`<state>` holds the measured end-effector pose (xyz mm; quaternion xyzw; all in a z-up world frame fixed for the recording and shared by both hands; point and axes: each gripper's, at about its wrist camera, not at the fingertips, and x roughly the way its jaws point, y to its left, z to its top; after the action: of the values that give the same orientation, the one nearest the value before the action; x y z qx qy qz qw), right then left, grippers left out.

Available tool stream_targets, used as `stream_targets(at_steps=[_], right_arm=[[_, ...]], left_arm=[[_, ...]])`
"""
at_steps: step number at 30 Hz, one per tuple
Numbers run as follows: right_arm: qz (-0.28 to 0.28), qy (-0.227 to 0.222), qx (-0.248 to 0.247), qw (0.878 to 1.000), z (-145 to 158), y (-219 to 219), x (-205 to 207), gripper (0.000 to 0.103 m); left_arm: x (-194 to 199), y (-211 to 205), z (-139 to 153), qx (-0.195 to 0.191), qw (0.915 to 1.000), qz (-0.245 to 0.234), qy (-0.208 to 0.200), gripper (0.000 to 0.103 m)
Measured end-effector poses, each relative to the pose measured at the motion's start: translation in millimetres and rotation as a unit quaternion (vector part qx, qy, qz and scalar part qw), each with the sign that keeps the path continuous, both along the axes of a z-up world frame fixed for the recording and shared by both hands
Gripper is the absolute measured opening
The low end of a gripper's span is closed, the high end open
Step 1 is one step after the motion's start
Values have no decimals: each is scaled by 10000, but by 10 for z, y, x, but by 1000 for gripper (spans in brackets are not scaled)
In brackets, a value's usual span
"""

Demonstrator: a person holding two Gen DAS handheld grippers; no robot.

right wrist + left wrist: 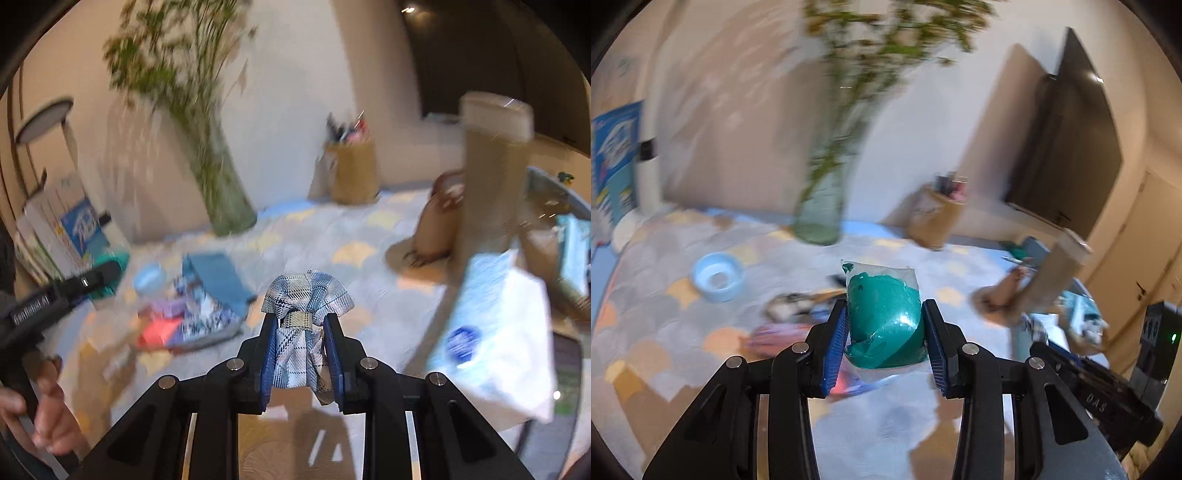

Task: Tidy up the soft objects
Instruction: 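Carry the teal cup and plaid bow to the glass bowl and open both tools, then move both open tools back over the desk toward the remaining items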

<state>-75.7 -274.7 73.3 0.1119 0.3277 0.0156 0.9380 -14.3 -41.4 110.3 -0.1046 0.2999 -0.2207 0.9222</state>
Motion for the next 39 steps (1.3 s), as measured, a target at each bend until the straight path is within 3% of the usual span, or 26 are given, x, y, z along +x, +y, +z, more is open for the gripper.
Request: stream_targets(at_steps=[8,15,19,25,29,33,36,39], right_arm=[[-897,-283,195,9954,435,-829,-298,25],[-1830,-118,583,9813,513,-1914,-559,25],[-2177,-7,761,9730,616,-2505,-564,25],[-2294,191,521,9718,780,-3032,-231,25],[-2149,445,856,9719,726,-3372,123,25],[-1892,704,974,9746,620,-3524,445,28],[-1727,937,1104,9743,500,-3609,586,30],[-1725,978,1211,9726,462,-3664,505,32]], left_arm=[[59,-1204,264,2,9944,-1055,-44,37],[-99,-2411,215,283,9776,-2083,125,37],[-238,-3046,283,550,9661,-2522,-22,37],[-198,-3718,352,977,9602,-2607,-212,37],[-50,-4032,229,1148,9643,-2373,-232,39],[58,-4214,-10,1245,9679,-2180,-86,50],[79,-4241,-113,1235,9639,-2357,112,67],[-33,-4206,-115,1243,9616,-2446,-14,71]])
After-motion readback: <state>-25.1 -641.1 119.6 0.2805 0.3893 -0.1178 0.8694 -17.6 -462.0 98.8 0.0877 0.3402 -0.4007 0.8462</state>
